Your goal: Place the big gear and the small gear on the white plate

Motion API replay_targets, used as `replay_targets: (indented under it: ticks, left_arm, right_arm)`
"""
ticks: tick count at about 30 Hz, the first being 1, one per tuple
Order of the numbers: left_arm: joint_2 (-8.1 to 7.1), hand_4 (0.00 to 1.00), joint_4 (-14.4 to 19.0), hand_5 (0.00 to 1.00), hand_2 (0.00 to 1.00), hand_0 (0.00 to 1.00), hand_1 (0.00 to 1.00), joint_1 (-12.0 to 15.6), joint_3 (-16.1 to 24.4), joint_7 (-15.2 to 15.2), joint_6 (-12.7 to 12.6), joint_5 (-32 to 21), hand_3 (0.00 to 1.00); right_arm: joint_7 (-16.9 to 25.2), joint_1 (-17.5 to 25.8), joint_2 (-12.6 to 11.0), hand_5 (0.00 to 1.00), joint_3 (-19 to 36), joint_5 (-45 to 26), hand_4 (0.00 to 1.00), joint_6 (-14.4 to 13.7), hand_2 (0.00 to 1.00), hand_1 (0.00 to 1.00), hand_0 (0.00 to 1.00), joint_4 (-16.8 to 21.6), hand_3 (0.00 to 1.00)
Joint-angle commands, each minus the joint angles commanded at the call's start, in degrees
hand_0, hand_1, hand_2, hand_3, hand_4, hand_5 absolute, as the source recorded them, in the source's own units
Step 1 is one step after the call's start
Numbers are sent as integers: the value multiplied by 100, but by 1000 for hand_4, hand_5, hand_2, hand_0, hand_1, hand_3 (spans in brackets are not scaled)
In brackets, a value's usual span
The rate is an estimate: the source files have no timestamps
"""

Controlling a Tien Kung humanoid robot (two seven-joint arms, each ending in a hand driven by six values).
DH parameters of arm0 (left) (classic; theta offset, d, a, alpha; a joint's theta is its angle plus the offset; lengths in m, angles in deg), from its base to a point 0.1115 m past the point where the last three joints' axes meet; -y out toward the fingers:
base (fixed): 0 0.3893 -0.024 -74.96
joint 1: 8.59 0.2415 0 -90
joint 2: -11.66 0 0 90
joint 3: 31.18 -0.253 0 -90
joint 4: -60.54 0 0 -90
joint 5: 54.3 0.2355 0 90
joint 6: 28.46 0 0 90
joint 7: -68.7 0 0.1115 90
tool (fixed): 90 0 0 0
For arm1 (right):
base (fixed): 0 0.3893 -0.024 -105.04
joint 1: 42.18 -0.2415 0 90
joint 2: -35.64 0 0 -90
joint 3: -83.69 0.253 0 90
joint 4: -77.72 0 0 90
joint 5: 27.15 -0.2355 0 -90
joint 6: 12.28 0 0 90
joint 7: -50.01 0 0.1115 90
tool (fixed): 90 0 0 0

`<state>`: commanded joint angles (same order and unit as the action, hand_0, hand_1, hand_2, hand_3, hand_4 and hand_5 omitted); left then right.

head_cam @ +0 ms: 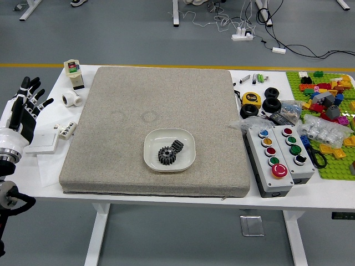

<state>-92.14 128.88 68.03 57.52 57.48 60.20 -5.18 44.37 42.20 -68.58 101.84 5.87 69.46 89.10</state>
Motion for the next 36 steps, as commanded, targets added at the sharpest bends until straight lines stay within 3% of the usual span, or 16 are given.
replay_targets:
  ticks: [9, 18, 36]
  left_arm:
    - [11, 969, 151, 885, 998, 760, 977, 295, 377, -96, 65, 50, 884]
    - [-60, 972, 203, 892, 998, 763, 979, 302, 484, -122, 37, 37, 885]
    - [-60, 974, 211, 898, 998, 764, 975, 318, 644, -121, 41, 5, 887]
  right_arm:
    - [12, -27, -30, 741, 16, 109, 827, -5, 776, 705, 665, 0, 643]
    - [21, -40, -35, 737, -92, 36, 825, -19, 776, 702, 664, 3, 641]
    - [33, -96, -69, 727, -64, 102, 814, -14, 774, 701, 663, 7, 633]
